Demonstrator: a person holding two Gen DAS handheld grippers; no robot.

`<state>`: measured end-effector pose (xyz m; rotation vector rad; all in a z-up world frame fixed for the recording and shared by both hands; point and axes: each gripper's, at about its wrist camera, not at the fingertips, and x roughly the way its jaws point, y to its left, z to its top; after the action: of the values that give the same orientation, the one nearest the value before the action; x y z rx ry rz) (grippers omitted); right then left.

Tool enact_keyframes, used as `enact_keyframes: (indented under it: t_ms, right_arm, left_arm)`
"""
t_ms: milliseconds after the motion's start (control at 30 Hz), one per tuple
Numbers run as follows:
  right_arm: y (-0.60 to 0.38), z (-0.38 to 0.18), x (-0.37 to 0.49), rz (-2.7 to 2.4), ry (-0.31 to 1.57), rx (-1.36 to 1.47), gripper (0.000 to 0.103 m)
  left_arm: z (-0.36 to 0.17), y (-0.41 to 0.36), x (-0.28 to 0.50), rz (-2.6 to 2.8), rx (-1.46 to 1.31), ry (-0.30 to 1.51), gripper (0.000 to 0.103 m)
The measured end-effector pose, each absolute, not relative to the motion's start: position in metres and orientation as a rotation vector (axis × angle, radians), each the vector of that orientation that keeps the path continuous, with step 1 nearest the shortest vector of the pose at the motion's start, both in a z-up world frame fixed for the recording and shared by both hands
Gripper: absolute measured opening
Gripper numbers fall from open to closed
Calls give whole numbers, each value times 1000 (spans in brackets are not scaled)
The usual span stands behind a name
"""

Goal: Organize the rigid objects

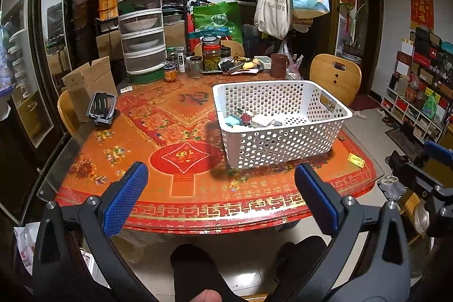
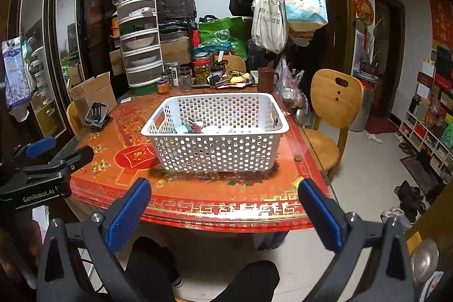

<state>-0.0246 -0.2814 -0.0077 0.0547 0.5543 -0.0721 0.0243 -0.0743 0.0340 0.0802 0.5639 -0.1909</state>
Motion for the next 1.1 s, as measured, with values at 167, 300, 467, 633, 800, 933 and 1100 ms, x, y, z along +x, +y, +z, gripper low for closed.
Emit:
enact_keyframes:
  t_ms: [167, 300, 467, 633, 800, 933, 1100]
  right_arm:
    - [-277, -9, -23, -69, 565, 42, 103]
    - [-274, -11, -21, -67, 574, 33, 103]
    - [-275, -12, -21, -70, 578, 33, 103]
    - [-277, -10, -22, -73, 577, 38, 103]
    - [-277, -10, -22, -73, 578, 38, 103]
    - [-276, -11, -22, -72, 581, 35, 103]
    - [-276, -11, -23, -72, 582, 33, 103]
  left_arm:
    - [37, -72, 26, -181, 78, 560, 103]
    - [36, -75, 27, -181, 77, 567, 102]
    - [36, -77, 28, -182, 77, 570, 102]
    - [33, -81, 28, -191, 88, 580, 103]
    - [31, -82, 28, -190, 91, 586, 103]
    - [30, -82, 30, -185, 86, 594, 103]
    - [28, -84, 31, -185, 89, 602, 103]
